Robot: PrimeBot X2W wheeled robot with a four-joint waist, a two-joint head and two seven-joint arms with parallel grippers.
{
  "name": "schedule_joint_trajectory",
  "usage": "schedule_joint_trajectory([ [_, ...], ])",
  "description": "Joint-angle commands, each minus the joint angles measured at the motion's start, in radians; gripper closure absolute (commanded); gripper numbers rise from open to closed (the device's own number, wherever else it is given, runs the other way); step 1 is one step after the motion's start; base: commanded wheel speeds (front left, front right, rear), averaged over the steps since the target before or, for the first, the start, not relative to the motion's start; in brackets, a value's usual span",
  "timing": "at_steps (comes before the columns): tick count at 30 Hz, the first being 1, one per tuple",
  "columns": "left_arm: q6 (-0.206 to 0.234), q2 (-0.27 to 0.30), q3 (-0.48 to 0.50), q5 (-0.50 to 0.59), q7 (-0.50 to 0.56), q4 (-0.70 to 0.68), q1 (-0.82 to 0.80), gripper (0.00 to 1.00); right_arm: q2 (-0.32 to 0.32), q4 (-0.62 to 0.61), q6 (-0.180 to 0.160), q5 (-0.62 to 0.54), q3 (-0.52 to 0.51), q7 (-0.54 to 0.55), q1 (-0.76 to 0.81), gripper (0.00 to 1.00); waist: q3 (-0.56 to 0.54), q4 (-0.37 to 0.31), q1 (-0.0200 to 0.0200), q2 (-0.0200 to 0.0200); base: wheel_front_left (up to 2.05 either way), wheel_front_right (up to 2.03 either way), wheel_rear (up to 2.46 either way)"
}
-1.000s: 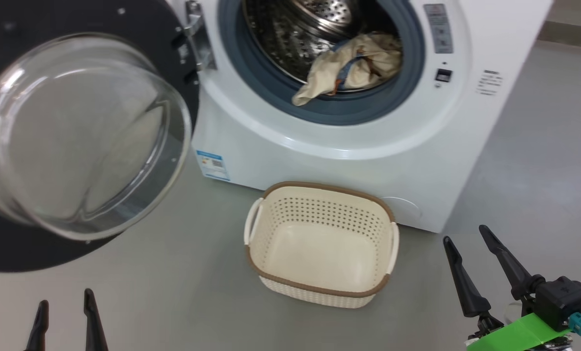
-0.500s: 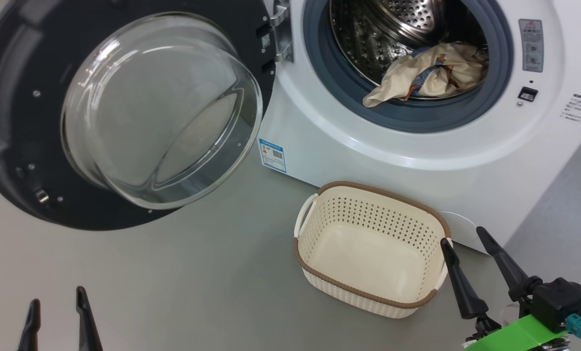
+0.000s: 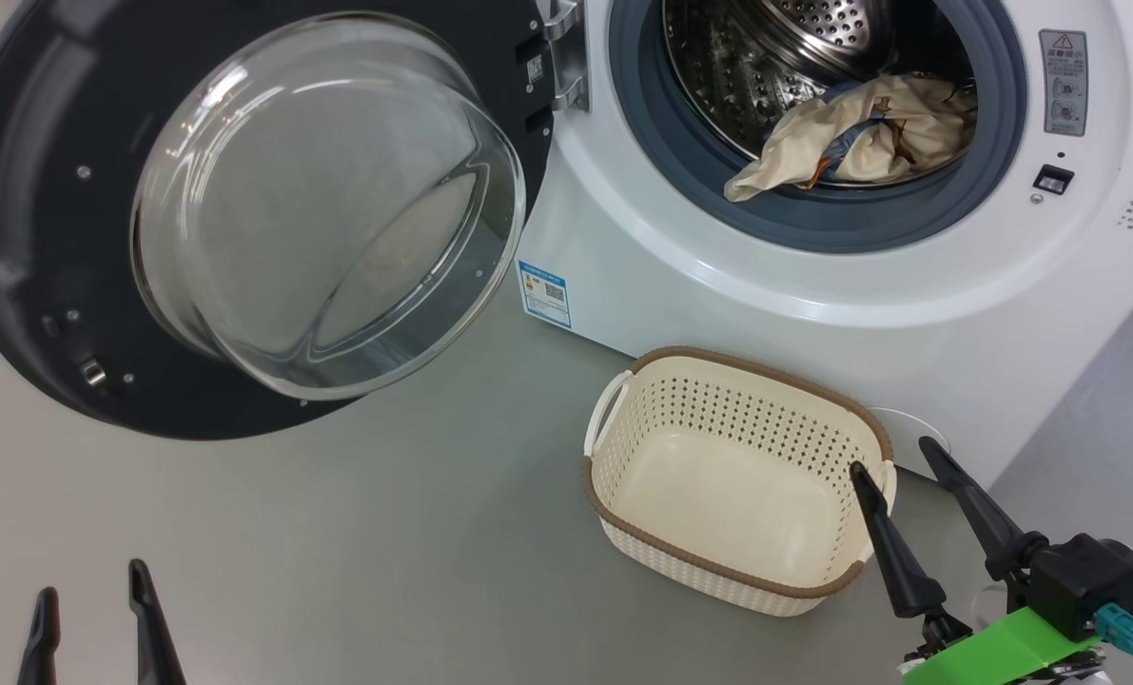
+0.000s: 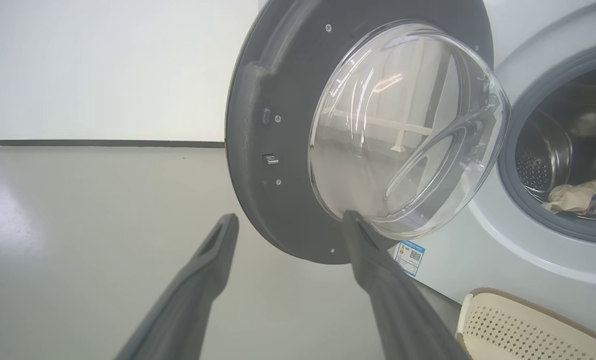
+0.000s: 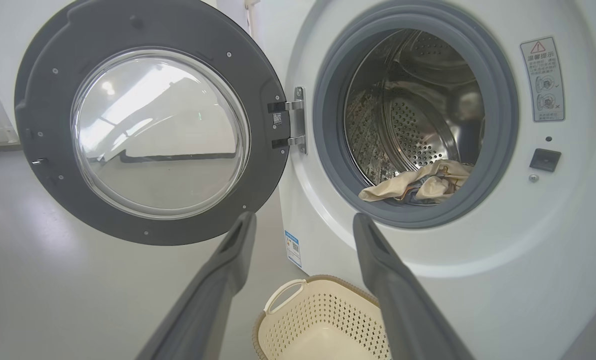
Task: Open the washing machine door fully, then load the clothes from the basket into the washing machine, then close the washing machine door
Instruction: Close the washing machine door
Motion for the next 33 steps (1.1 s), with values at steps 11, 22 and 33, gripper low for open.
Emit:
schedule_joint_trajectory([
  [11, -0.103, 0.010, 0.083, -0.108, -0.006, -0.066, -0.111, 1.00, 0.010, -0.034, 0.004, 0.000, -0.011, -0.008, 0.000, 0.00, 0.000, -0.033, 0.0000, 0.0000, 0.00, 0.00, 0.00],
  [22, -0.174, 0.154, 0.174, -0.303, -0.005, -0.036, -0.441, 1.00, 0.003, -0.045, 0.004, 0.000, -0.021, -0.008, -0.010, 0.00, 0.046, -0.092, 0.0000, 0.0000, 0.00, 0.00, 0.00],
  [33, -0.176, 0.415, 0.212, -0.514, 0.122, 0.311, -0.823, 1.00, -0.013, -0.057, 0.004, -0.001, -0.017, -0.008, -0.036, 0.00, 0.111, -0.136, 0.0000, 0.0000, 0.00, 0.00, 0.00],
])
